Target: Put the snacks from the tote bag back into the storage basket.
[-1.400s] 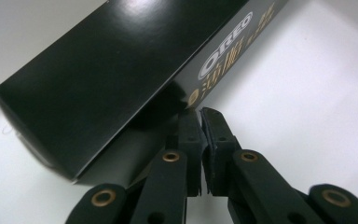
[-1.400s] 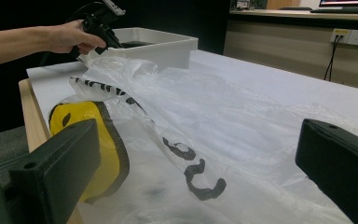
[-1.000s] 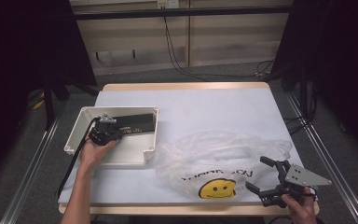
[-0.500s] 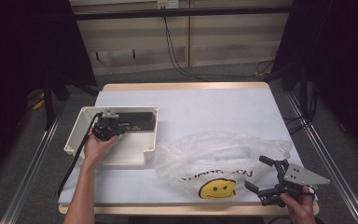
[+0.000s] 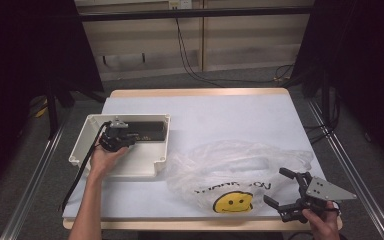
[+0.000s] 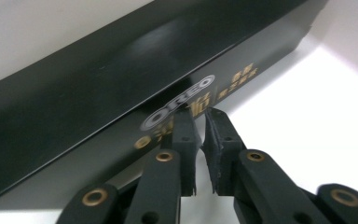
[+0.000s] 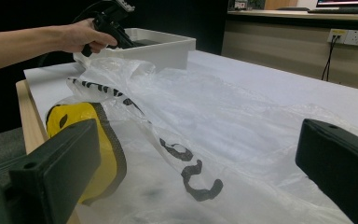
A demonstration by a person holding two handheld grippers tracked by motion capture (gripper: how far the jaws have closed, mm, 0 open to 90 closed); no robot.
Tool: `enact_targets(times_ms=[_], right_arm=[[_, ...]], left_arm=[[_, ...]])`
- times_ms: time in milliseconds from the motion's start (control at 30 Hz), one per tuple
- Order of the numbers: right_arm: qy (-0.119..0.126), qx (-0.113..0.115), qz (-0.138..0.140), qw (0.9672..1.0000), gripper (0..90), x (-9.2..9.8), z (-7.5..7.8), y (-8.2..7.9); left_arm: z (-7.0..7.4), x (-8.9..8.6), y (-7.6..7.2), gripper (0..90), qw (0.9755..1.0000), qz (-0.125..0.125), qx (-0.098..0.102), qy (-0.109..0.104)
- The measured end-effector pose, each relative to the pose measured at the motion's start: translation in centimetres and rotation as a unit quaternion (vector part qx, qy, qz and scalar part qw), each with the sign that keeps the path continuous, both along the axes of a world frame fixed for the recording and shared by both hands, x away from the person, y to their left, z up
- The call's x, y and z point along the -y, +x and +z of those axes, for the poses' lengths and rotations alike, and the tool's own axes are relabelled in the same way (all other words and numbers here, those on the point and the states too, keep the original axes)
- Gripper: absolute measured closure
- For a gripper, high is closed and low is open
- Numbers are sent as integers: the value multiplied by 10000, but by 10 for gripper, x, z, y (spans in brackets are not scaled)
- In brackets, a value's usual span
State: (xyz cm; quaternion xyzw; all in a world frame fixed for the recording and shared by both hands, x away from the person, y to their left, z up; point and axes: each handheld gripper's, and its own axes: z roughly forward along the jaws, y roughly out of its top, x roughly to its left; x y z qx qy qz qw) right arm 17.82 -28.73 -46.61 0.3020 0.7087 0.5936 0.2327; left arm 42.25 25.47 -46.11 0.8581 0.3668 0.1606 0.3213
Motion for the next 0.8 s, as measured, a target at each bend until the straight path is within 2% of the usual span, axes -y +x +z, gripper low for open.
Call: enact_targets(times_ms=[33, 167, 233, 300, 400, 500, 600, 700, 800], right_arm=[[9, -4, -5, 10000, 0, 0, 0, 0], [-30, 13, -16, 10000, 0, 1, 1, -1], [-36, 30, -26, 10000, 0, 2, 2, -2], [-46, 48, -42, 10000, 0, 3, 2, -2], [-70, 9, -43, 10000, 0, 3, 2, -1], [-91, -9, -20, 10000, 0, 3, 2, 1], [-115, -8, -2, 9999, 0, 3, 2, 2], [-101, -5, 5, 9999, 0, 2, 2, 2], [-135, -12, -13, 9999, 0, 3, 2, 2]], left_arm=[[0, 0, -2, 813, 9999, -25, -27, -127], [5, -2, -11, 745, 9997, -157, 66, -179], [9, -2, -17, 684, 9995, -223, 202, -89], [15, -3, -23, 628, 9992, -244, 278, -157], [21, -5, -30, 475, 9987, -125, 348, -338], [27, -6, -36, 355, 9979, -25, 545, -350], [33, -10, -42, 198, 9973, 90, 610, -409], [40, -15, -51, 121, 9965, 137, 748, -360], [49, -24, -60, 89, 9953, 147, 875, -394]])
